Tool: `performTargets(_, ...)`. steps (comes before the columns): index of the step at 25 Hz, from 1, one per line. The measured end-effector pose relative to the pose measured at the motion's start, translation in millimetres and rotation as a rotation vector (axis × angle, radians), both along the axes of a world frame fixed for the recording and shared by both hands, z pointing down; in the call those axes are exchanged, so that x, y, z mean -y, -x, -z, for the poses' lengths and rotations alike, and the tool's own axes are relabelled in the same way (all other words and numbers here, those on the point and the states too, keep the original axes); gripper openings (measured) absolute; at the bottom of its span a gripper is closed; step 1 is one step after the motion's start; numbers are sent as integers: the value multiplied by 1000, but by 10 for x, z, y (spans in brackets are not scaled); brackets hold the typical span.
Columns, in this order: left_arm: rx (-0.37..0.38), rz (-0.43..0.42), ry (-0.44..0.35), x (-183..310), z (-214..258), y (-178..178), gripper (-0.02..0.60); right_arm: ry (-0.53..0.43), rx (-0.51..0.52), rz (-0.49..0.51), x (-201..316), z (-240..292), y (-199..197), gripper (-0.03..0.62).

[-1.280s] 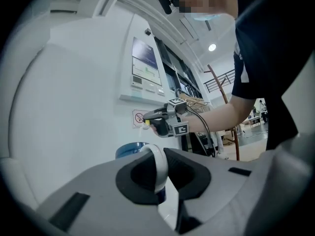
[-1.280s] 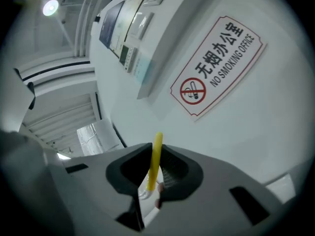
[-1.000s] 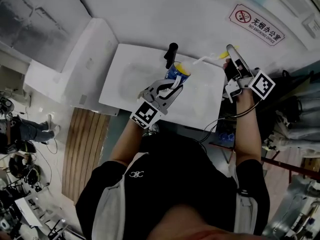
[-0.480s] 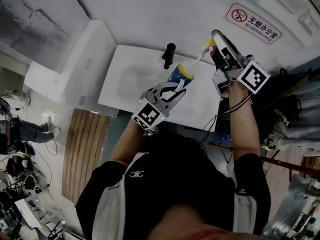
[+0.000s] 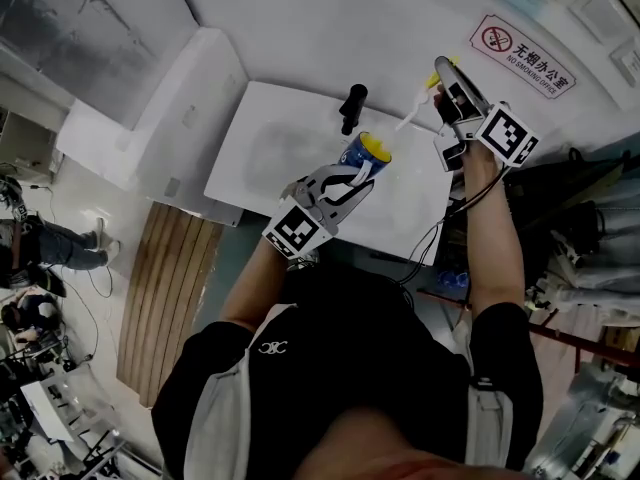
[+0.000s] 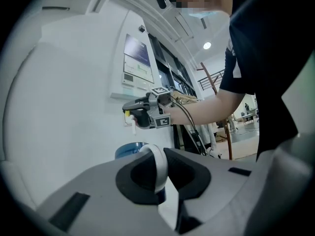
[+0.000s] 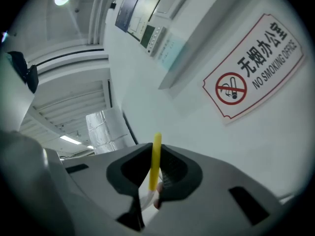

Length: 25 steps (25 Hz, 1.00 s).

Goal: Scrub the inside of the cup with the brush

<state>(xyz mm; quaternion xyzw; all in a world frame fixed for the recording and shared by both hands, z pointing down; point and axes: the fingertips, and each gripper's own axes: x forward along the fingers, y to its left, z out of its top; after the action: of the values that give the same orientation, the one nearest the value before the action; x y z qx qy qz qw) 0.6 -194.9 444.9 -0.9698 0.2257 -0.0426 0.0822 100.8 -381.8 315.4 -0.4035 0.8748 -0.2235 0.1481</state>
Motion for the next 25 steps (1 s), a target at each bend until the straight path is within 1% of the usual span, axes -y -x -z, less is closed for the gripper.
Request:
performTargets(3, -18, 18, 13, 33, 15, 67, 44, 23, 2, -14, -39, -85, -114, 46)
performTargets(6, -29, 40, 34, 95, -6, 139, 44, 44, -12, -2, -166, -151, -190, 48)
performTargets(9, -45, 52, 69, 152, -49, 171, 44, 64, -30, 63, -347, -168, -194, 46)
performTargets(11, -45, 54, 83, 175, -86, 163, 44, 99, -37, 105, -447, -183, -197, 46)
performTargets(14, -50, 45, 95, 192, -107, 122, 44, 138, -11, 136, -558, -162, -237, 46)
performTargets(19, -13, 46, 101, 236, -179, 64, 44, 122, 1, 180, -740, -27, -166, 51)
performTargets(25, 25, 71, 99, 308, -272, 101, 44, 104, -62, 257, -877, 54, 48, 58)
